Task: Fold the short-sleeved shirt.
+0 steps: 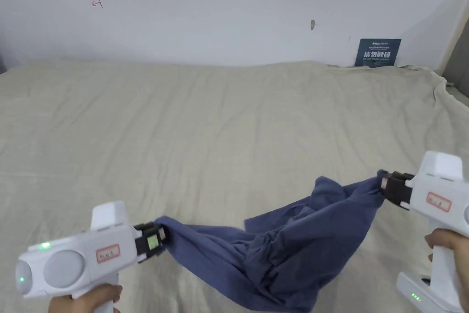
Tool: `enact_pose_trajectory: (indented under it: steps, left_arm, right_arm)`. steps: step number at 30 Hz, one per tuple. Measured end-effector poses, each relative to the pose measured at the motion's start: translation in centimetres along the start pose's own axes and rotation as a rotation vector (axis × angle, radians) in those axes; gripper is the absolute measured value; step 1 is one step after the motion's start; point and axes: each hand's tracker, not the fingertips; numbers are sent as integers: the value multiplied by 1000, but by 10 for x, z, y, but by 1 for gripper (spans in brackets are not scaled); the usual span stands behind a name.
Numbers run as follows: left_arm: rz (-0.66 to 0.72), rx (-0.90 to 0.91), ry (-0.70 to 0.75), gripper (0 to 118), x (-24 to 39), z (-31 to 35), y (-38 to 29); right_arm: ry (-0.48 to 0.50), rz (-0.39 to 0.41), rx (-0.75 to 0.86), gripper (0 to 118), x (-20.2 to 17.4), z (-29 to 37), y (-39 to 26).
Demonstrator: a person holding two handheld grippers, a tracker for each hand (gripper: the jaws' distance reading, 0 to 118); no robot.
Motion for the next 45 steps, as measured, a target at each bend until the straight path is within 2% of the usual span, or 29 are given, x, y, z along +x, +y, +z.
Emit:
enact_pose_trajectory:
  steps: [5,13,21,31,37,39,45]
  left_arm:
    - [-62,109,78,5,-9,21,59]
    - [-47,227,115,5,-8,44,156]
    - [-88,305,138,5,23,38,237]
    - [-231,388,242,5,48,30,316]
    - [-283,400,291,5,56,16,347]
    - [-301,409,316,5,58,7,348]
    - [-352,403,374,5,47,-36,319]
  right_arm:
    - [-20,34,87,5,8,25,41]
    - [-67,79,192,5,14,37,110]
    - [-61,70,270,5,2,27,174]
    - [-76,36,371,5,-4,9,235]
    - [-97,65,412,5,-9,-9,260]
    - [-112,80,419,5,15,-34,275]
    - [-197,189,385,5,8,-74,235]
